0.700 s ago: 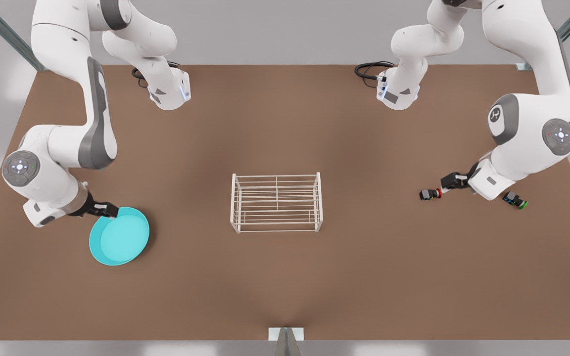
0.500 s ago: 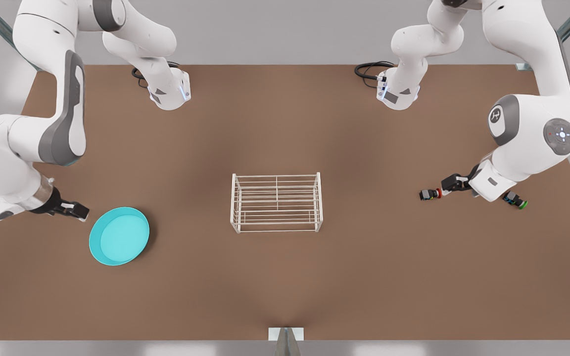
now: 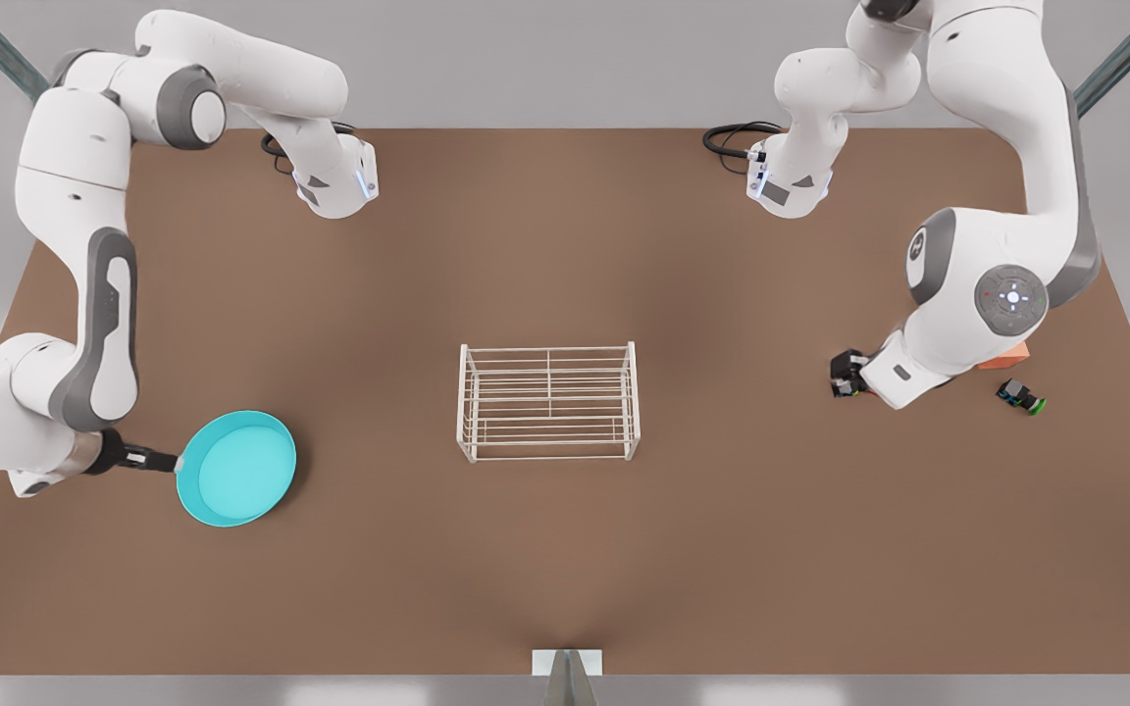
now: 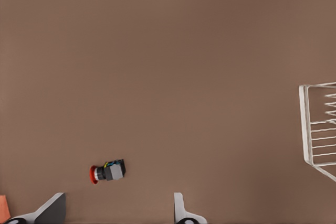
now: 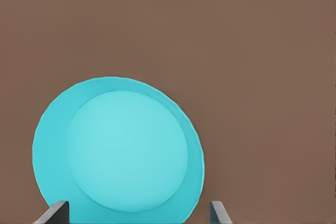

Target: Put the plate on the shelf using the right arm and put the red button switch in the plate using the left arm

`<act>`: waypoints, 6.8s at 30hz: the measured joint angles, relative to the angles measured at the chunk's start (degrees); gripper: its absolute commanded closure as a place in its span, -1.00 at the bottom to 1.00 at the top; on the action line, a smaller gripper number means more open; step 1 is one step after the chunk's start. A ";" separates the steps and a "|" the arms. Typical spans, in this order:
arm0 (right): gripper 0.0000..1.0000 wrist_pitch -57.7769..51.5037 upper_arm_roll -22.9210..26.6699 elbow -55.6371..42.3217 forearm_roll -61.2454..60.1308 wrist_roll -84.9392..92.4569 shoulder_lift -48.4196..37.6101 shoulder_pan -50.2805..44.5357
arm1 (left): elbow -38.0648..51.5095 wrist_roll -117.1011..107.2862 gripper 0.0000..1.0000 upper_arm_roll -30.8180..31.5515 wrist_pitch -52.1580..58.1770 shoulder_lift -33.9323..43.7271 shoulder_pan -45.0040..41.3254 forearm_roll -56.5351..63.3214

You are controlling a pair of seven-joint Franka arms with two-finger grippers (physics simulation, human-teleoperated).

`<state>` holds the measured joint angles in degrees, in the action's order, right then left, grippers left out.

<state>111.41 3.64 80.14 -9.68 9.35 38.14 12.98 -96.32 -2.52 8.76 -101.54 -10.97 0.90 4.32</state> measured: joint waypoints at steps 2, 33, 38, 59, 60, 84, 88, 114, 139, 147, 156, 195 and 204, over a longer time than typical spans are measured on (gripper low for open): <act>-1.00 3.16 -0.09 -1.00 -0.84 3.81 2.12 0.67 | 0.09 -0.63 -1.00 -0.19 1.11 0.42 0.09 0.86; -0.81 12.66 -1.97 2.60 -3.82 31.32 10.45 3.54 | -4.20 -60.36 -1.00 0.51 -0.19 -4.21 3.02 -7.11; -0.51 12.13 -1.97 2.34 -4.22 31.38 10.27 3.37 | -6.54 -66.02 -1.00 0.39 -6.30 -6.97 4.77 0.48; 0.45 9.90 -1.78 1.89 -4.43 31.19 10.44 4.05 | -31.83 -88.71 -1.00 0.05 -37.99 -4.90 6.97 6.84; 0.56 9.82 -1.78 1.89 -4.51 31.26 10.44 4.05 | -31.92 -89.63 -1.00 -0.09 -39.51 -5.51 7.36 6.87; 0.63 -2.86 -6.11 1.71 -7.84 31.58 1.27 3.17 | -43.09 -101.42 -1.00 -4.40 -60.59 -8.57 8.32 15.74; 0.63 -6.60 -10.81 1.71 -8.05 30.70 -1.09 3.12 | -43.09 -102.29 -1.00 -5.00 -61.36 -9.42 8.33 16.64; 0.62 -9.74 -20.51 -5.04 -7.82 6.90 -0.45 -25.59 | -42.89 -105.08 -0.29 -5.70 -59.64 -10.66 8.31 20.69; -1.00 -15.83 -6.56 0.84 11.80 -7.46 -16.44 -15.17 | -15.24 -106.92 0.39 17.92 -34.25 -5.72 7.52 11.25; -1.00 -10.15 -5.50 14.57 13.90 -9.10 -26.46 -10.93 | 0.29 -114.08 0.39 25.62 -22.73 -11.34 0.56 3.69; -1.00 -8.63 -5.48 14.55 14.26 -10.26 -26.39 -10.95 | 3.44 -121.34 0.35 25.50 -32.26 -17.65 -8.94 3.18; -1.00 -8.26 -5.40 14.55 14.29 -11.84 -26.22 -10.87 | 7.44 -35.15 -1.00 -8.32 7.69 -0.55 -5.45 -4.29; -1.00 -8.32 -5.40 14.55 14.36 -11.93 -26.13 -10.87 | 14.69 -19.95 -1.00 -8.33 12.42 -4.89 -5.47 -4.34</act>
